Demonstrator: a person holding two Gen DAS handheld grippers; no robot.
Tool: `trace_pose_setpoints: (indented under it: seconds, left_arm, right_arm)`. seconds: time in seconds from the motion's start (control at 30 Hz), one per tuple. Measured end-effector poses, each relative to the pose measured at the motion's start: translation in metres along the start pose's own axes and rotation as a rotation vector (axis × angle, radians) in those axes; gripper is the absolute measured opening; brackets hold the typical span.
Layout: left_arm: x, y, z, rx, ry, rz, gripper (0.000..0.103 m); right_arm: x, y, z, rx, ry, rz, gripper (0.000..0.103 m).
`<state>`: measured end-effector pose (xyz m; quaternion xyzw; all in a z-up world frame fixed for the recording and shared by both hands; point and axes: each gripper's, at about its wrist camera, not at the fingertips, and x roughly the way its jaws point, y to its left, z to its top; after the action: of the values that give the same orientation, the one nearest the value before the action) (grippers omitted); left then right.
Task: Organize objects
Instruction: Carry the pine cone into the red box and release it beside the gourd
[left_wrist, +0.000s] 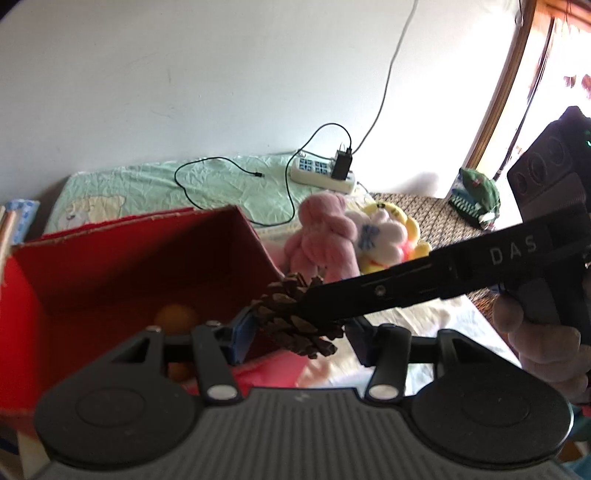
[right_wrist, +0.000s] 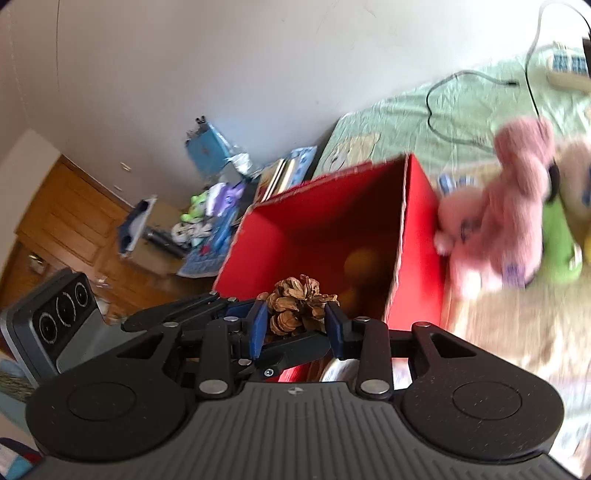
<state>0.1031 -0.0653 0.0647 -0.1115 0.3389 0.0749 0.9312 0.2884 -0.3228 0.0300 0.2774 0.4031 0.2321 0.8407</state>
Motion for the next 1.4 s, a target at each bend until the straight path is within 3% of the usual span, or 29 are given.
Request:
trace_pose_setpoints:
  seconds: [0.17,0.37,0.6,0.83,1.0,1.4]
  left_arm:
    - [0.034,0.044,0.007,-0.082,0.043,-0.094,0.054]
    - [0.057,0.075,0.0,-0.148,0.116,-0.153,0.055]
    - [0.072,0.088,-0.006,-0.163,0.186,-0.173,0.054]
    - [0.087,0.093,-0.01,-0.175,0.256,-0.199,0.054]
    - [0.094,0.096,-0.008,-0.186,0.279,-0.201,0.059]
    - [0.101,0.097,-0.006,-0.182,0.304,-0.171,0.059]
  right_arm:
    - [0.029,0.005,0.019,-0.033,0.053,-0.136,0.037]
    - [0.06,0.006,0.038,-0.047,0.185,-0.255,0.037]
    - [0.094,0.013,0.05,-0.081,0.369,-0.356,0.039]
    - [0.113,0.012,0.049,-0.097,0.487,-0.431,0.039]
    - [0.117,0.007,0.047,-0.086,0.503,-0.455,0.039]
    - [0.11,0.005,0.048,-0.063,0.44,-0.457,0.042]
